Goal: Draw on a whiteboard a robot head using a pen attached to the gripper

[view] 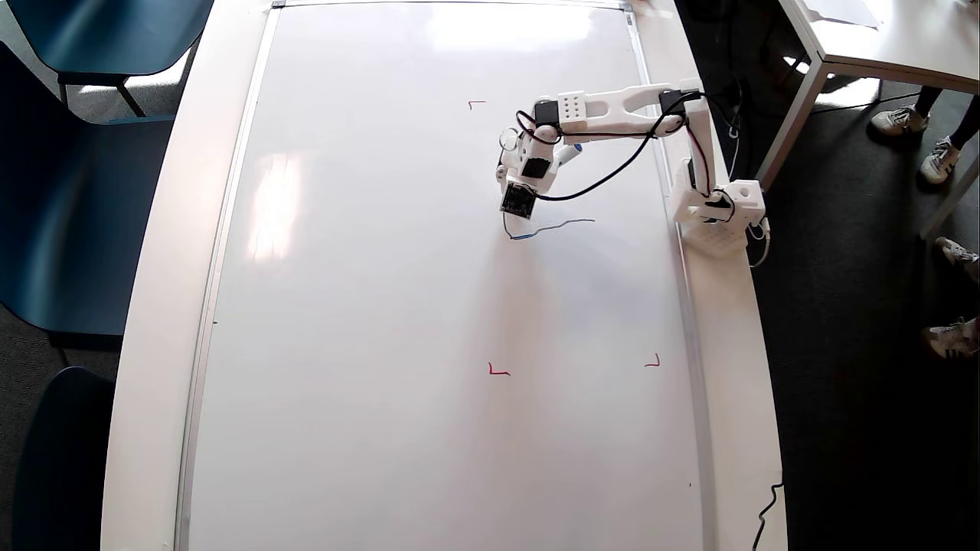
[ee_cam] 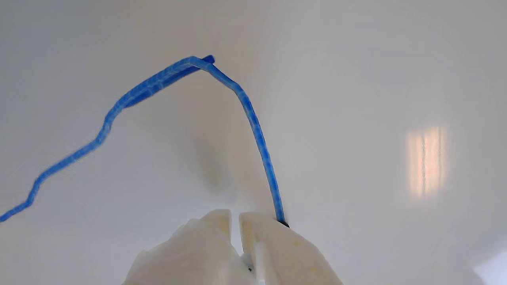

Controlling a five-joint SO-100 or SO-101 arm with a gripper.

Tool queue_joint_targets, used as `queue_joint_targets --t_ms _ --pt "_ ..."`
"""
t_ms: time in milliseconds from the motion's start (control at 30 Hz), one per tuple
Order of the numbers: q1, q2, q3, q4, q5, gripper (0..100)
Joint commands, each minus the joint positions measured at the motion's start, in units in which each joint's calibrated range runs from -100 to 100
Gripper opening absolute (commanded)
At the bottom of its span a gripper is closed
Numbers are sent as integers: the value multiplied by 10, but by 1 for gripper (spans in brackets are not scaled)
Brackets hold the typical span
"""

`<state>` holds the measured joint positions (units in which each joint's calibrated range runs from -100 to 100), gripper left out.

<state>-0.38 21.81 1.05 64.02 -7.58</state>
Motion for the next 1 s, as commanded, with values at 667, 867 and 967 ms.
queue_joint_targets --t_ms 667,867,967 --pt "134 27 -54 35 84 1" --pt "162 38 -77 36 100 1" --pt "176 45 -79 36 107 1"
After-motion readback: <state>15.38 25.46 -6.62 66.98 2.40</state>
